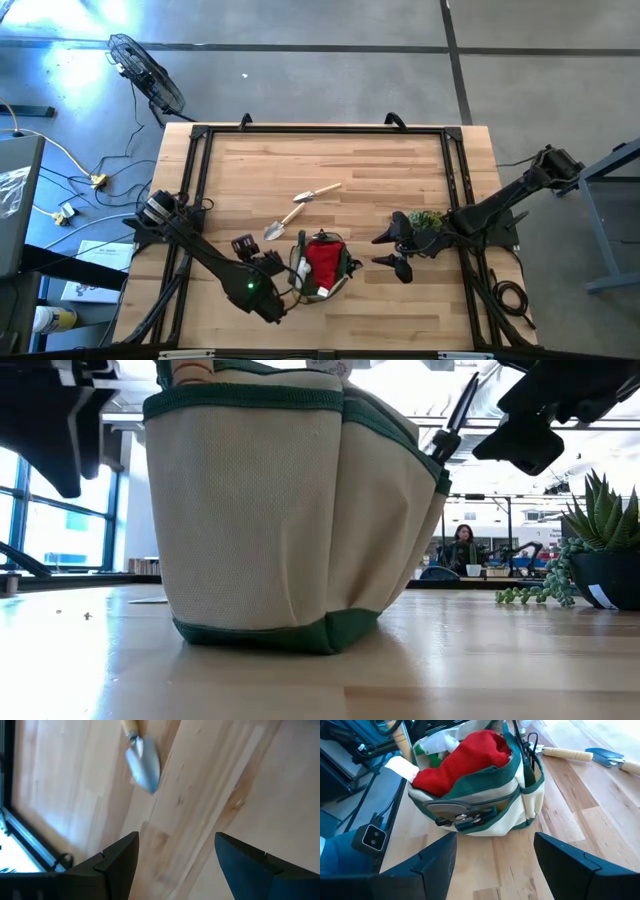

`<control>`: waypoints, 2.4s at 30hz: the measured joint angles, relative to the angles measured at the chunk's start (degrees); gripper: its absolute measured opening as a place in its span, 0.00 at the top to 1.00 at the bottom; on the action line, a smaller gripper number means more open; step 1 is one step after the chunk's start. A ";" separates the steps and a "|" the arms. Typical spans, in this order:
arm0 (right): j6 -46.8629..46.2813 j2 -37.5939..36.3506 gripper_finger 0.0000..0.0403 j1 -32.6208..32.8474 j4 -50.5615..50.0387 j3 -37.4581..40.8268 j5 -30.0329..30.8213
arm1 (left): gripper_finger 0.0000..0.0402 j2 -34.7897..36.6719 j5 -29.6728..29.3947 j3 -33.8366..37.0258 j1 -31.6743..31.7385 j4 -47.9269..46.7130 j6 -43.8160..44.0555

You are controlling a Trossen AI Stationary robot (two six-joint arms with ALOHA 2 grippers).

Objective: Pick & Place Garden tools in Gardening bag
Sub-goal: Put the top brown trowel into the gardening bag

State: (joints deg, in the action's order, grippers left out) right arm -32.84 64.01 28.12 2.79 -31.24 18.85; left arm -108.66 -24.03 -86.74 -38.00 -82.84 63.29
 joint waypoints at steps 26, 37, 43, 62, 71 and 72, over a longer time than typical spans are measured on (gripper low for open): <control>-2.94 0.04 0.36 3.83 3.61 0.00 -4.02 | 0.38 -0.13 -13.62 -20.83 0.50 -4.22 -16.76; 10.37 -0.70 0.36 -2.40 20.35 -0.06 -5.66 | 0.38 -0.15 -13.87 -29.18 5.82 -7.14 -25.86; 16.38 -2.92 0.36 -9.40 32.35 -1.27 -5.40 | 0.38 -0.17 -14.87 -34.50 10.52 -6.80 -34.79; 24.08 -11.40 0.36 -17.71 1.32 -1.27 -3.35 | 0.38 -0.13 -25.81 -42.16 32.25 -2.16 -55.70; 23.89 -11.63 0.36 -22.23 -5.07 -1.27 -4.17 | 0.38 -0.40 -7.31 -42.14 46.25 10.71 -67.93; 23.89 -11.63 0.36 -22.46 -5.81 -1.27 -4.21 | 0.38 -0.68 -6.09 -42.16 47.26 11.37 -67.69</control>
State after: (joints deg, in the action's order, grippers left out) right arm -8.95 52.38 5.66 -3.03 -32.51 14.64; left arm -109.34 -30.12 -128.90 9.26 -71.48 -4.40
